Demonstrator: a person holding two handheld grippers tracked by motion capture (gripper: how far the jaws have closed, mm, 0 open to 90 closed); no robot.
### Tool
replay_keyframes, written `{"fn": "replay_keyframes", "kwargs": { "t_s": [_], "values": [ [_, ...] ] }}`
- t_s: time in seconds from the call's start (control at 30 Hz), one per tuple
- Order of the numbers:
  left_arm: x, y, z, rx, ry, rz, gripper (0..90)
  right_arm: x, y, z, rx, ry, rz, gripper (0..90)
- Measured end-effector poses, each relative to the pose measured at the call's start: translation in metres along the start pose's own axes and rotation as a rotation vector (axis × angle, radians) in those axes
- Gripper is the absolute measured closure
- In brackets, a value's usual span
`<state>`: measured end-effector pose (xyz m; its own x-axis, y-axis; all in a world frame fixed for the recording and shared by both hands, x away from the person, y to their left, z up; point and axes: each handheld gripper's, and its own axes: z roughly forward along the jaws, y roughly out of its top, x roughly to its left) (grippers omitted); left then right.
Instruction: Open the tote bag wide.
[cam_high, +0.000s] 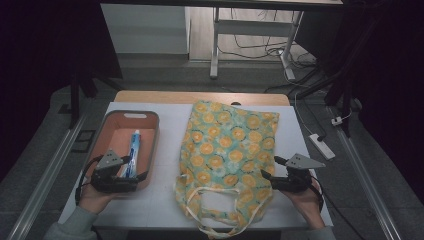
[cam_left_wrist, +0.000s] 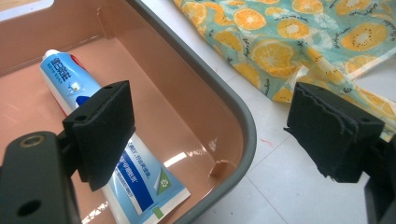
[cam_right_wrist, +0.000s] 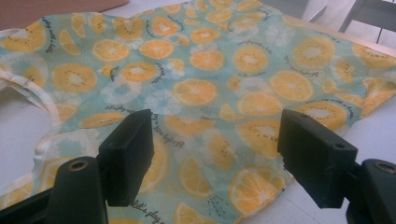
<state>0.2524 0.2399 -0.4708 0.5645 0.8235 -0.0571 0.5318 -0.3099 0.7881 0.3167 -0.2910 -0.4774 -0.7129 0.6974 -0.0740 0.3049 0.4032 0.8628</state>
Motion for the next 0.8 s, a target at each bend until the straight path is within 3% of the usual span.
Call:
{"fn": "replay_keyframes", "kwargs": {
  "t_s": [0.53,0.73,0.8],
  "values": [
    [-0.001,0.0,0.0,0.004,0.001,0.002,15.7,0.001,0.0,-0.001,0.0,-0.002,-0.003,27.3],
    [-0.002,0.001,0.0,0.007,0.0,0.004,15.8,0.002,0.005,-0.001,0.014,0.015,-0.005,27.5],
    [-0.002,0.001,0.0,0.008,0.0,0.004,15.8,0.004,0.01,0.001,0.042,0.035,-0.014,27.5]
  ]
}}
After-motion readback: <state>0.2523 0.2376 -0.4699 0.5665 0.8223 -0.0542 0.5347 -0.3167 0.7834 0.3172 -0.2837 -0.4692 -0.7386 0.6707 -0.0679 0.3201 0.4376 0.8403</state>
